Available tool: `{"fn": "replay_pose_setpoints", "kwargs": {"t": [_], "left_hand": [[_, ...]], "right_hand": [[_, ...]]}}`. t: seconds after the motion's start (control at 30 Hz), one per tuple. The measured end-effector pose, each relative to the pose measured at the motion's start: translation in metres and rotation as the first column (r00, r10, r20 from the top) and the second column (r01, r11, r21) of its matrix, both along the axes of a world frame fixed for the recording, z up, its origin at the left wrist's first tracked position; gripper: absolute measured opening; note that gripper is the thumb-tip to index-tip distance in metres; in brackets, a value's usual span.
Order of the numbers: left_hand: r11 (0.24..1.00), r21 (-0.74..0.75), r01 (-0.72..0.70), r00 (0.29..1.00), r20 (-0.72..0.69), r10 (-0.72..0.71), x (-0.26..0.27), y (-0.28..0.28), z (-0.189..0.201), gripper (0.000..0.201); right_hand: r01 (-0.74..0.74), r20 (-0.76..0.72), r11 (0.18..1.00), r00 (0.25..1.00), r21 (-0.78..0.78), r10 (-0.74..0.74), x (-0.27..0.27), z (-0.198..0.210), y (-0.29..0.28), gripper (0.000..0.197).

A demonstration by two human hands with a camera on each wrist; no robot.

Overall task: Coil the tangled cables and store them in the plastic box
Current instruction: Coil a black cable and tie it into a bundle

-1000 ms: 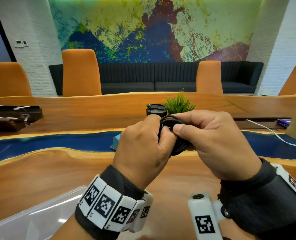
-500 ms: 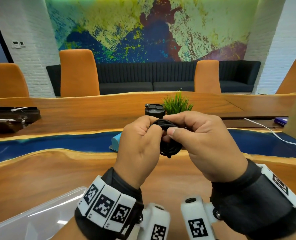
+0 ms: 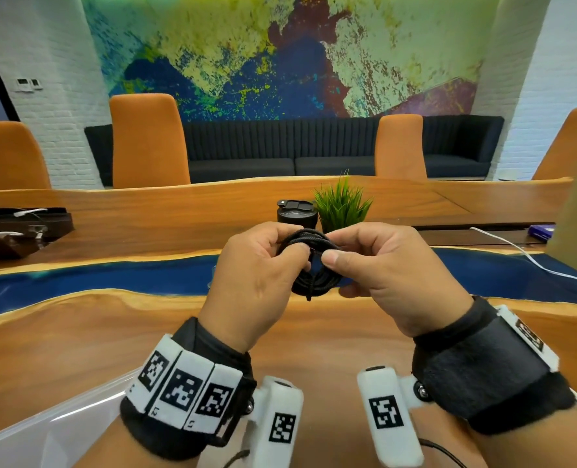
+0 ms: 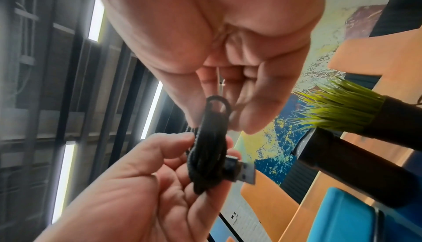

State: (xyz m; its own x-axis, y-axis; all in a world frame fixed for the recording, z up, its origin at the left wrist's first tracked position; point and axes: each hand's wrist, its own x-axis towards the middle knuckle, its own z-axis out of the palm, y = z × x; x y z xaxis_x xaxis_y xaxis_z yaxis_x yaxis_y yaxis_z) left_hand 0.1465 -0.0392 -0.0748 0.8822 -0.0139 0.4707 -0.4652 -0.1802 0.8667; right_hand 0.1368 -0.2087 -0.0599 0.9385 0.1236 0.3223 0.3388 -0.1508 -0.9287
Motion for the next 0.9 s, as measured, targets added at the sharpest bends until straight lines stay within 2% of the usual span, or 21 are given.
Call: {"fn": "replay_pose_setpoints", "kwargs": {"t": [0.13,0.3,0.43,0.63,0.77,0.83,0.9], "left_hand": [[0.996,0.091,0.012,0.991,-0.137,0.001,0.005,0.007,-0.001,0.032],[0.995,0.103,0.013,0.984,-0.179,0.006,0.004,0.015,0.006,0.040],[0.995,0.097,-0.020,0.988,-0.148,0.034,0.000,0.021,0.015,0.036],[0.996,0.086,0.015,0.991,-0.131,-0.004,-0.006,0.019,0.020,0.029],[0.993,0.104,0.060,0.993,-0.109,-0.049,-0.011,0.009,0.018,0.018],[0.992,0.108,0.063,0.995,-0.090,-0.053,-0.013,0.005,0.017,0.013],[0.991,0.119,0.068,0.995,-0.074,-0.059,-0.013,0.003,0.015,0.011]], "right_hand": [[0.027,-0.087,1.000,0.996,-0.012,-0.028,0.004,-0.005,0.001,0.009],[0.059,-0.178,0.998,0.982,-0.015,-0.061,0.014,-0.009,-0.009,0.008],[0.186,-0.232,0.982,0.954,-0.045,-0.191,0.017,-0.009,-0.036,0.007],[0.364,-0.356,0.917,0.845,-0.161,-0.398,0.032,-0.008,-0.102,0.010],[0.336,-0.542,0.917,0.740,-0.217,-0.399,0.031,-0.022,-0.124,0.006],[0.290,-0.581,0.908,0.699,-0.302,-0.416,0.032,-0.032,-0.123,0.008],[0.215,-0.581,0.893,0.695,-0.395,-0.424,0.037,-0.042,-0.120,0.006]]}}
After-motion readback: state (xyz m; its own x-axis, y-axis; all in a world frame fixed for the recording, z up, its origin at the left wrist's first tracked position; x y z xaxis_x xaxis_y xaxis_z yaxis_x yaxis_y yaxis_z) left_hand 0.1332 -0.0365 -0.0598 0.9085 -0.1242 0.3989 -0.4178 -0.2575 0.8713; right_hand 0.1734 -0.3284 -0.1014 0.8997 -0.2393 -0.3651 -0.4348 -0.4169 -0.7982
